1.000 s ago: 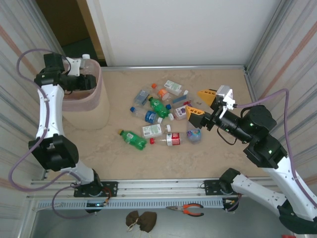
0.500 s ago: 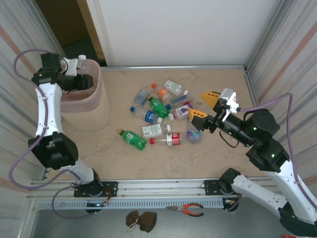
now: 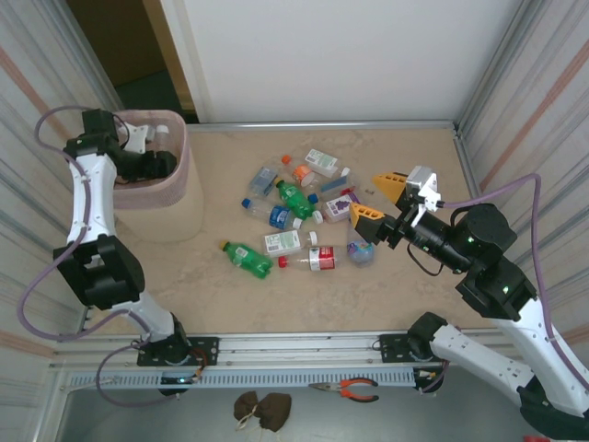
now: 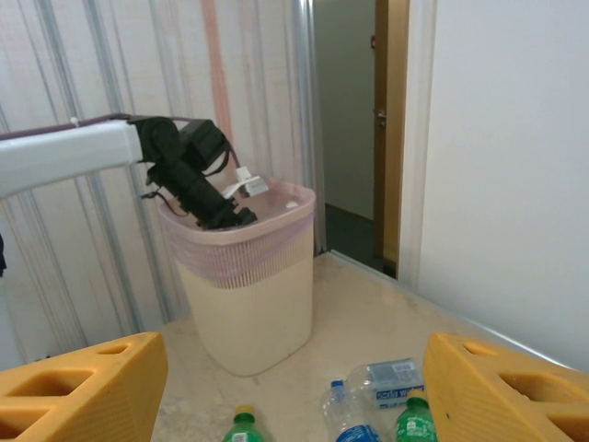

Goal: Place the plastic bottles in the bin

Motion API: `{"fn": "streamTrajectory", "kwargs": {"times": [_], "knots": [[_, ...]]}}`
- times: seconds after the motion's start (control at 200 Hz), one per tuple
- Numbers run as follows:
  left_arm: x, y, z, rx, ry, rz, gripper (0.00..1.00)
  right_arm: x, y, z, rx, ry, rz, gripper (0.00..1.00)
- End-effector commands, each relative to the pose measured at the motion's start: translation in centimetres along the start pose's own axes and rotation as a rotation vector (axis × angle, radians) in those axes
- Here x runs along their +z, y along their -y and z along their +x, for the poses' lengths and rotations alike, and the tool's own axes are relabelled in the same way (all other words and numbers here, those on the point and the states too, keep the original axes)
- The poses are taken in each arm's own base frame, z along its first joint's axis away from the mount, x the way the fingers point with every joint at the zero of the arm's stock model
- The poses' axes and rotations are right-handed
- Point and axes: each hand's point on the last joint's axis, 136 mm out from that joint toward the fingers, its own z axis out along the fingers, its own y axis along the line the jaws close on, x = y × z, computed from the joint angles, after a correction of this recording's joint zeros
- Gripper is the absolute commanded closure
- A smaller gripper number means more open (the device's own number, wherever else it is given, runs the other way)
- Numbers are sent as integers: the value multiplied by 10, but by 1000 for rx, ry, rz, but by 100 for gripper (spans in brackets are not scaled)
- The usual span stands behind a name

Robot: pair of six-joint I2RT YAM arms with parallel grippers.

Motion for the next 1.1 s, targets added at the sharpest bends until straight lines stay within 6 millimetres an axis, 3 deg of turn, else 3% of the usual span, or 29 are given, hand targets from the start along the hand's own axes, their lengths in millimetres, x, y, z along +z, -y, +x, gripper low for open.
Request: {"fn": "streamTrajectory", "kwargs": {"times": [0.0,0.306,0.491,0.817,1.097], "knots": [[-6,6,4,9,-8,22,27,-1,2,0,-12,9,12,28],[-36,19,-12,38,83,11,25,-3,2,-1,-10,11,19,28],[-60,38,-24,67,178,52,25,1,12,12,0,-40,67,28],[-110,86,-37,122,352,151,28,6,30,41,13,-155,158,28],[-109,152,-9,277,309,140,29,7,37,55,14,-197,198,28]]}}
